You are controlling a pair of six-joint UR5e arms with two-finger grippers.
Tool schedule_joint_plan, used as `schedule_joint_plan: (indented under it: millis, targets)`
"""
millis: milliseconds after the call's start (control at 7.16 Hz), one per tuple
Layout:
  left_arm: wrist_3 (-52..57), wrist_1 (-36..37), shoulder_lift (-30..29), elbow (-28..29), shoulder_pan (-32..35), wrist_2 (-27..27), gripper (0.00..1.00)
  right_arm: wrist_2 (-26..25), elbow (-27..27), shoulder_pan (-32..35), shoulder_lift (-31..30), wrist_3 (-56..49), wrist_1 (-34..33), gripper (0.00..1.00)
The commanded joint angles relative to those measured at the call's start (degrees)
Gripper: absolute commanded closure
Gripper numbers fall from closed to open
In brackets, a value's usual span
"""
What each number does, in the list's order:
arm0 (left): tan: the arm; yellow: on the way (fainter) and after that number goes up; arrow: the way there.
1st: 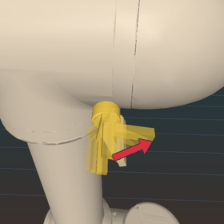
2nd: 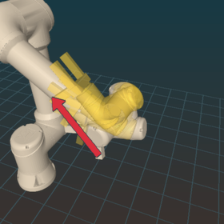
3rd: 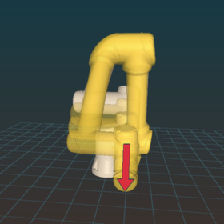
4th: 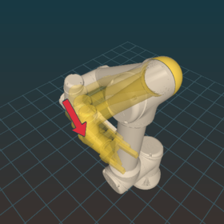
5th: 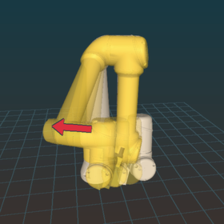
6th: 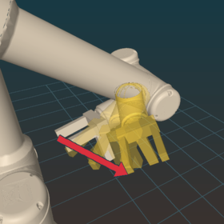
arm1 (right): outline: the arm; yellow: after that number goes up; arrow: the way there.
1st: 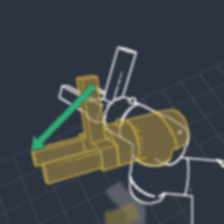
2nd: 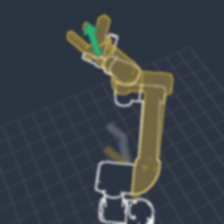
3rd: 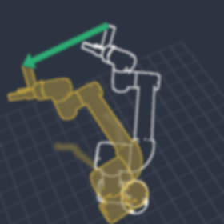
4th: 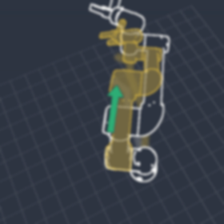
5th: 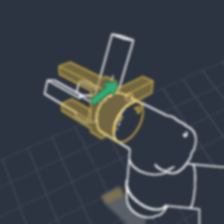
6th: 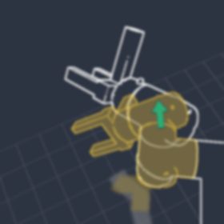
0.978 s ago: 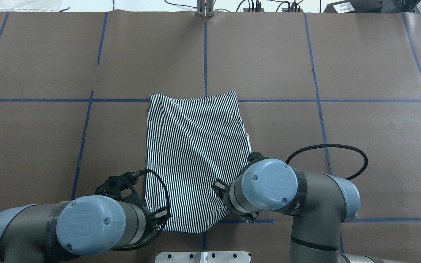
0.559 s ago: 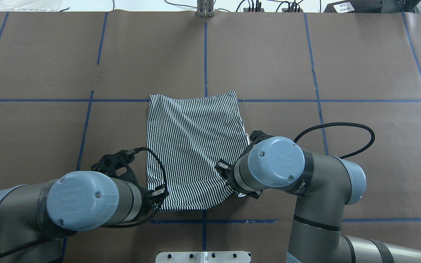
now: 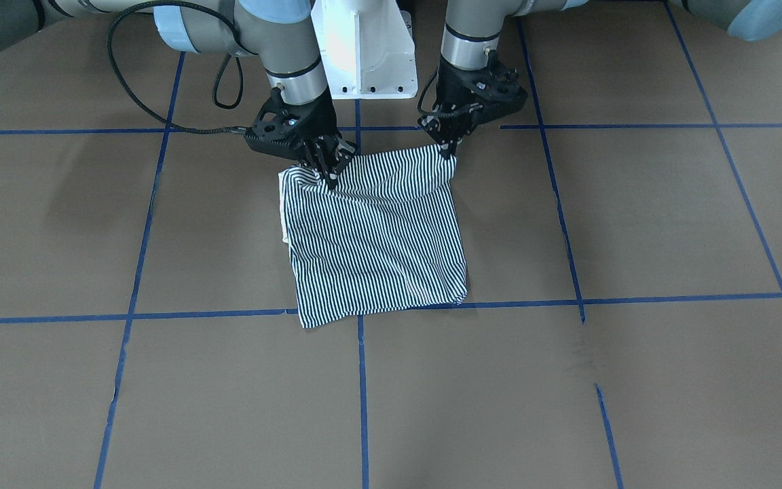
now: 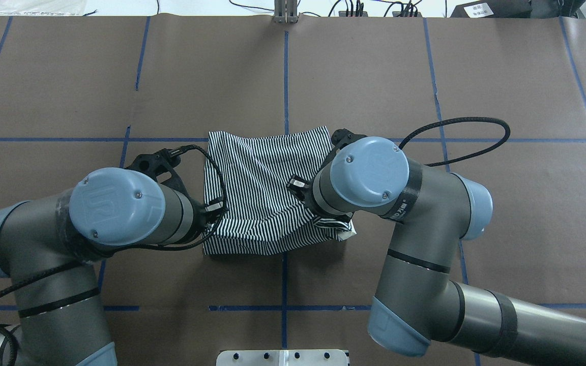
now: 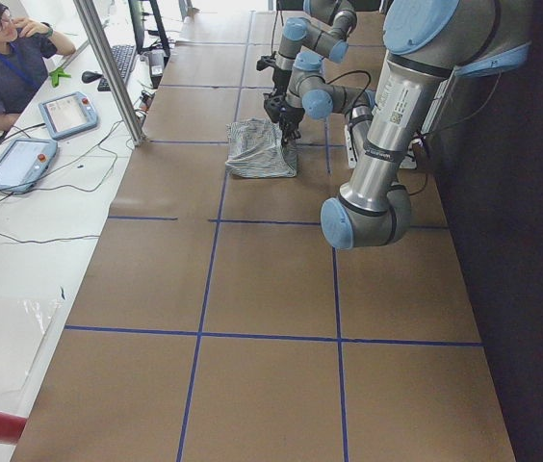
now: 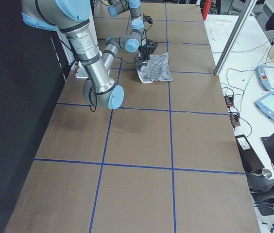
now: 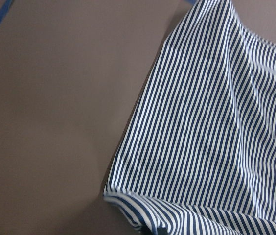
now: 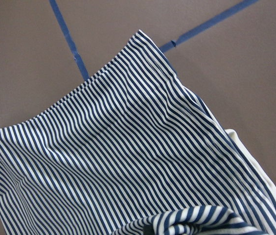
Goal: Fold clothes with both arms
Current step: 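Grasp the near edge with both grippers and fold it toward the far edge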
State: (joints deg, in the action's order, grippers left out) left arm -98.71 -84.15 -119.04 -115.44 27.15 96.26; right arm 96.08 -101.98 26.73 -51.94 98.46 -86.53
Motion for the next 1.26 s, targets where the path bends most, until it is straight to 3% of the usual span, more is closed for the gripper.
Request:
schedule_joint_plan:
  millis: [0,559,699,838,978,1118]
  targets:
    - [4.04,-6.17,-0.4,6.69,2.99,-0.02,1.0,-2.83,11.39,1.83,1.84,-2.3,11.85,1.0]
    - [3.97,-10.31,-0.4,10.56,3.61,-0.2,1.0,-3.0,23.11,4.91,8.15,-5.56,15.6,1.0]
    - [4.05,-16.51,-0.58,15.37,5.88,-0.2,0.81,-3.0,27.23,6.05,11.39,-5.56,15.77,0.88]
    - [8.05,-19.0,-2.49,21.59,10.86,0.06,0.01,-3.61,32.05,7.19,14.56,-5.82,16.73,0.01]
    - [14.45,-19.2,-5.21,26.96,14.74,-0.02,0.0,-3.36,33.84,8.85,14.85,-11.82,19.7,0.0]
    - [17.56,-20.95,-5.24,28.32,16.78,-0.02,0.0,-2.14,34.82,10.7,14.85,-14.15,19.82,0.0]
